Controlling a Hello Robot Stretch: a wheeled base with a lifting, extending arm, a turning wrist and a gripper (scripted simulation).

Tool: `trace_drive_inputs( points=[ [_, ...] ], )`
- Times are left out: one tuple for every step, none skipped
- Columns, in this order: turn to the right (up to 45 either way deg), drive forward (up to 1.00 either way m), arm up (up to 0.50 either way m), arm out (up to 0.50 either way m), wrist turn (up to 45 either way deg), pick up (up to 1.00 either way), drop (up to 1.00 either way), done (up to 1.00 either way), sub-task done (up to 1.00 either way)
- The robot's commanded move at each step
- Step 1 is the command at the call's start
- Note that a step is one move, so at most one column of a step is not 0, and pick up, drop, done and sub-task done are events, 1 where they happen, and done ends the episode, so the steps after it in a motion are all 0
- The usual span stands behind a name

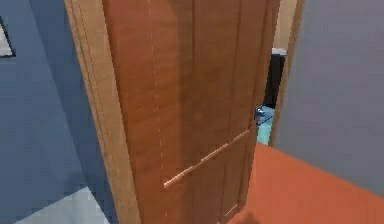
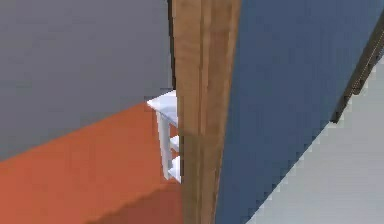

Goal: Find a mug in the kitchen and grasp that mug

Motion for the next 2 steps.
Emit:
trace_drive_inputs(
  points=[
    [39.0,0.0,0.0,0.0,0.0,0.0,0.0,0.0,0.0],
    [0.0,1.0,0.0,0.0,0.0,0.0,0.0,0.0,0.0]
  ],
)
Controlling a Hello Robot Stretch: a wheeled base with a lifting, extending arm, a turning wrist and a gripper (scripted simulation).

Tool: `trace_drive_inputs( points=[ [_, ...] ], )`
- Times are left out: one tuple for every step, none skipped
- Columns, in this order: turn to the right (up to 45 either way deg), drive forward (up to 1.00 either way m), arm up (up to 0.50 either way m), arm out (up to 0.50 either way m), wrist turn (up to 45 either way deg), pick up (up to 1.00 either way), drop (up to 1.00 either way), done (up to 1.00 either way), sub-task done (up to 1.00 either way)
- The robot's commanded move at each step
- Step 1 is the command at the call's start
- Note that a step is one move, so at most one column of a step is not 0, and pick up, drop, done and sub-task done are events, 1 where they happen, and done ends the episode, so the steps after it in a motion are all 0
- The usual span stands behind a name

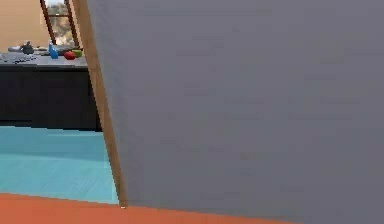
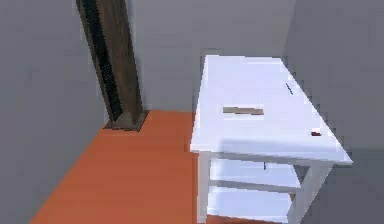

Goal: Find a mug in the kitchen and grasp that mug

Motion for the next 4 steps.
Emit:
trace_drive_inputs(
  points=[
    [6.0,0.0,0.0,0.0,0.0,0.0,0.0,0.0,0.0],
    [0.0,0.35,0.0,0.0,0.0,0.0,0.0,0.0,0.0],
    [0.0,0.3,0.0,0.0,0.0,0.0,0.0,0.0,0.0],
    [-45.0,0.0,0.0,0.0,0.0,0.0,0.0,0.0,0.0]
  ],
)
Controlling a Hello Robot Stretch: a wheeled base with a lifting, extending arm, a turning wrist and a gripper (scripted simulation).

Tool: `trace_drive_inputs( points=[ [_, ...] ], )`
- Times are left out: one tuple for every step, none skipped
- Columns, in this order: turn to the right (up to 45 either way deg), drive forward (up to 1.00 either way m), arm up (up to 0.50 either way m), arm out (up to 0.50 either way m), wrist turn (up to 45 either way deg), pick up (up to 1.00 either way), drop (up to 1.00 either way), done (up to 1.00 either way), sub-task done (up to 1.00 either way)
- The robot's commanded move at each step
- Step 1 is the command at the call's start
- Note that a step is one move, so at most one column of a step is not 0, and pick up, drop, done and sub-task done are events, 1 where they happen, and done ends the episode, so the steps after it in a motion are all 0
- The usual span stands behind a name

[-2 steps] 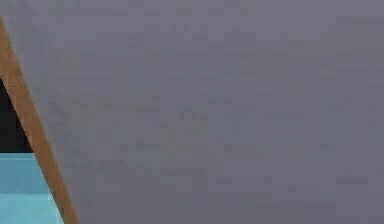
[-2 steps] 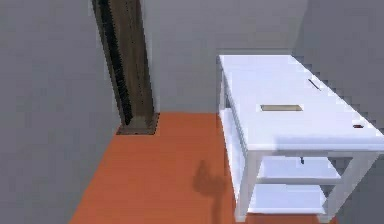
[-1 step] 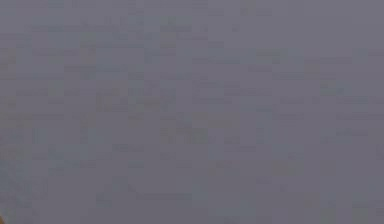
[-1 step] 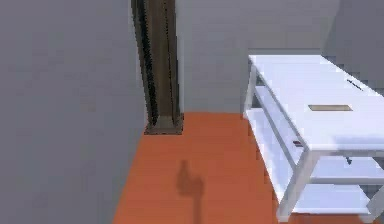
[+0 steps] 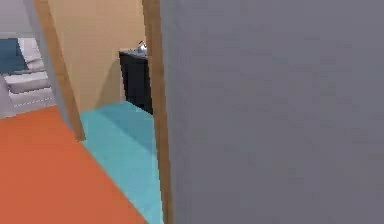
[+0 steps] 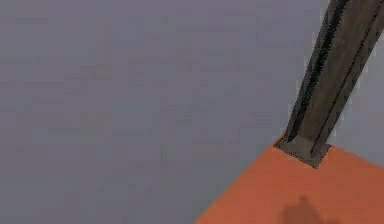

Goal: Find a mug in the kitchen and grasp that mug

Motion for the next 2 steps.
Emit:
trace_drive_inputs(
  points=[
    [-33.0,0.0,0.0,0.0,0.0,0.0,0.0,0.0,0.0],
    [0.0,0.9,0.0,0.0,0.0,0.0,0.0,0.0,0.0]
  ],
)
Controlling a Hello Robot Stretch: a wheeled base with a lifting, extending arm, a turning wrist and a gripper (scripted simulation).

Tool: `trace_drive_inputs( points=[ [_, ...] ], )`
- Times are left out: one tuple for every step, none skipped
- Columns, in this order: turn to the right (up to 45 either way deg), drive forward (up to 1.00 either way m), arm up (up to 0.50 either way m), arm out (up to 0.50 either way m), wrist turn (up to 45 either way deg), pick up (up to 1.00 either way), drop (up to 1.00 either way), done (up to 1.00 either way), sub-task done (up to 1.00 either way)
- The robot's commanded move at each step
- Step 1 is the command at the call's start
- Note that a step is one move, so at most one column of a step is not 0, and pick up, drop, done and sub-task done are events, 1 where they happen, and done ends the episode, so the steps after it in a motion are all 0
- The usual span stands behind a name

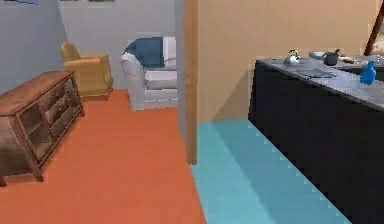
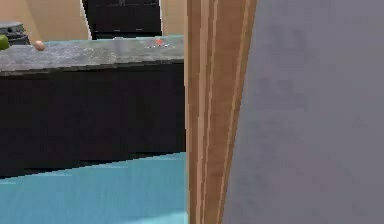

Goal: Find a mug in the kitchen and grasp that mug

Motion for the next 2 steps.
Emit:
trace_drive_inputs(
  points=[
    [-12.0,0.0,0.0,0.0,0.0,0.0,0.0,0.0,0.0],
    [0.0,0.3,0.0,0.0,0.0,0.0,0.0,0.0,0.0]
  ],
)
